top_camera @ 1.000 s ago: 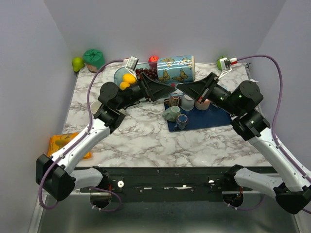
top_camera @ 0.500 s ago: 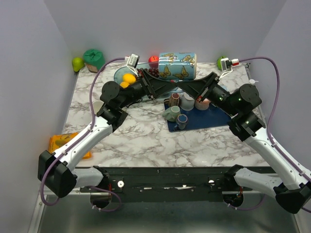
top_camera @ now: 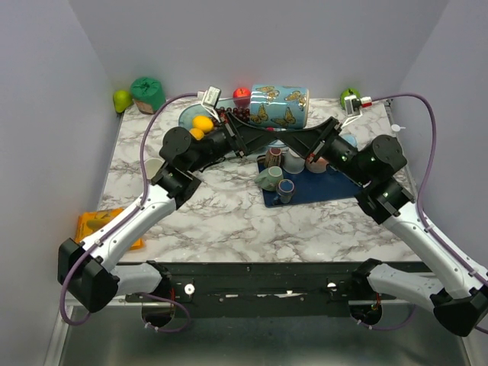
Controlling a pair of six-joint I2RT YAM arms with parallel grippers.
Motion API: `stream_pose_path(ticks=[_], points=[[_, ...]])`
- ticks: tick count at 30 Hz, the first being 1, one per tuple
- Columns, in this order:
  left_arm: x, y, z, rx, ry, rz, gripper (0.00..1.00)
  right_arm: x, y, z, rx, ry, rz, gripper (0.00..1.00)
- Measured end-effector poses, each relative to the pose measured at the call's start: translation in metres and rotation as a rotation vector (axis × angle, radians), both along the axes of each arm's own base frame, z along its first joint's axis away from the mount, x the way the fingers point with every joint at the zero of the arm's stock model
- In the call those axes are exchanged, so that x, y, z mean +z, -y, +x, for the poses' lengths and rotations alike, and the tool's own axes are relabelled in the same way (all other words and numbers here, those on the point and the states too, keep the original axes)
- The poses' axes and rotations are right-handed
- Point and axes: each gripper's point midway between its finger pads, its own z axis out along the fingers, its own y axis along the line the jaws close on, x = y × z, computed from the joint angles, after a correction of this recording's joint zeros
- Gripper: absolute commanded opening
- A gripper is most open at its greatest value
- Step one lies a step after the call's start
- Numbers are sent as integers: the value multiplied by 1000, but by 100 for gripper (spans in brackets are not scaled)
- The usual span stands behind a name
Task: Turn the mug right side up
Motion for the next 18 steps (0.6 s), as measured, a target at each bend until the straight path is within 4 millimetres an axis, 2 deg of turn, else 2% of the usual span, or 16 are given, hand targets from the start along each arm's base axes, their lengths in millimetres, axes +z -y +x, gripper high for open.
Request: stream_pose_path(ticks=[2,3,5,6,9,12,18], points=[[-5,-1,0,18,-7,30,0,-5,0,-1,-2,-11,-6,30],[-8,-1,-1,26,-10,45,0,-8,0,-1,-3,-21,-12,40],[-17,-2,0,50,-24,94,0,-17,-1,-1,-7,-41,-24,50],[-22,-4,2,74,-24,129,0,-23,0,0,-15,-52,-39,58],[-36,-13,13,169,-23,243,0,-50,3,3,-44,-106,-94,71],[-58,-31,26,285,-40,387,0,-64,9,1,-69,-132,-122,74],[-96,-66,37,432,-56,638,0,-77,25,-4,-129,-174,-152,75]])
